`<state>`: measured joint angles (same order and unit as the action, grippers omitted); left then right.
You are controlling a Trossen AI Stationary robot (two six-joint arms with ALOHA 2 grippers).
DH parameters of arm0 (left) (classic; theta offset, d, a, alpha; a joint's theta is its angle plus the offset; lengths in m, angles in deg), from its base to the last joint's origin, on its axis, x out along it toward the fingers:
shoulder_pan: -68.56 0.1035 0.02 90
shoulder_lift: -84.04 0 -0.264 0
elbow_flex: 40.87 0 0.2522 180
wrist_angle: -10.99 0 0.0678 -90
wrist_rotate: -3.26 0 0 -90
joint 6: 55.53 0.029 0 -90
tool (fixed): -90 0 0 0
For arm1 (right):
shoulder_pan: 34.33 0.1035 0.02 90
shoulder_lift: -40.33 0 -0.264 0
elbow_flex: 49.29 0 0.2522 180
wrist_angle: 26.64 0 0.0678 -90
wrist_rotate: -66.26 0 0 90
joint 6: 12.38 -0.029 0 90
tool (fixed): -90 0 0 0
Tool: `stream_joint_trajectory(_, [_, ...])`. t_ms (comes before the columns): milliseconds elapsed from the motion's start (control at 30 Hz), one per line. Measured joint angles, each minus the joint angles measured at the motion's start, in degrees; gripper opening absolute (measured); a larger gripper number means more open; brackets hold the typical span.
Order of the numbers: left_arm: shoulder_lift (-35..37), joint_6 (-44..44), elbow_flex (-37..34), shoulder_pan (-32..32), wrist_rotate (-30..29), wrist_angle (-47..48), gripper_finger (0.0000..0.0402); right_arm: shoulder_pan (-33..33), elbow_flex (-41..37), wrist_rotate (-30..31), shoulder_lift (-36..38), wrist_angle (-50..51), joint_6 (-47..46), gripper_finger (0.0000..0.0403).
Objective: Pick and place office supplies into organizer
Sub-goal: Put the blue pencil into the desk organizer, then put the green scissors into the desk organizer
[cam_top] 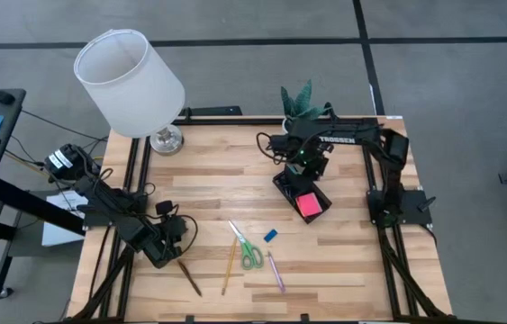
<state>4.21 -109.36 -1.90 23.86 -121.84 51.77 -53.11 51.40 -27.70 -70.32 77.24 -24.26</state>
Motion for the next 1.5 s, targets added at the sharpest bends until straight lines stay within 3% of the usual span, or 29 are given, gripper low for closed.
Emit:
stream_joint_trajectory(367, [0.0, -1.4, 0.0, 0.0, 0.1, -0.7, 0.0107, 3.8, 8.9, -0.3, 0.7, -0.3, 0.0, 0.0144])
stream_joint_trajectory(533, [0.0, -2.3, -0.1, 0.0, 0.1, -1.9, 0.0107, 5.8, 12.7, -0.5, 4.4, -0.1, -0.6, 0.0145])
stream_joint_trajectory(700, [-0.1, -3.5, -0.1, 0.0, -0.1, -3.4, 0.0107, 8.6, 13.8, -0.7, 11.5, 0.0, -7.8, 0.0139])
stream_joint_trajectory(833, [-0.2, -4.0, -0.2, 0.1, -0.4, -8.6, 0.0107, 13.7, 13.8, -0.6, 17.0, -0.4, -17.3, 0.0133])
stream_joint_trajectory(1000, [-0.2, 0.8, -0.1, 1.0, 0.1, -17.6, 0.0107, 25.5, 13.9, 2.5, 20.2, -6.1, -21.9, 0.0125])
stream_joint_trajectory(1167, [-0.2, 11.9, 0.0, 2.5, -1.3, -31.0, 0.0107, 39.3, 13.9, 19.9, 18.4, -12.5, -32.8, 0.0117])
stream_joint_trajectory(1300, [-0.1, 22.7, 1.1, 4.5, 1.0, -37.6, 0.0107, 47.6, 13.9, 31.7, 12.4, -13.5, -41.4, 0.0116])
stream_joint_trajectory(1367, [-0.1, 26.8, 2.7, 5.7, 1.9, -37.6, 0.0107, 50.3, 13.9, 31.8, 8.5, -13.4, -46.5, 0.0116])
stream_joint_trajectory(1500, [-0.1, 30.8, 5.7, 8.2, 1.8, -37.0, 0.0107, 53.2, 13.9, 25.7, 0.2, -14.5, -50.9, 0.0116])
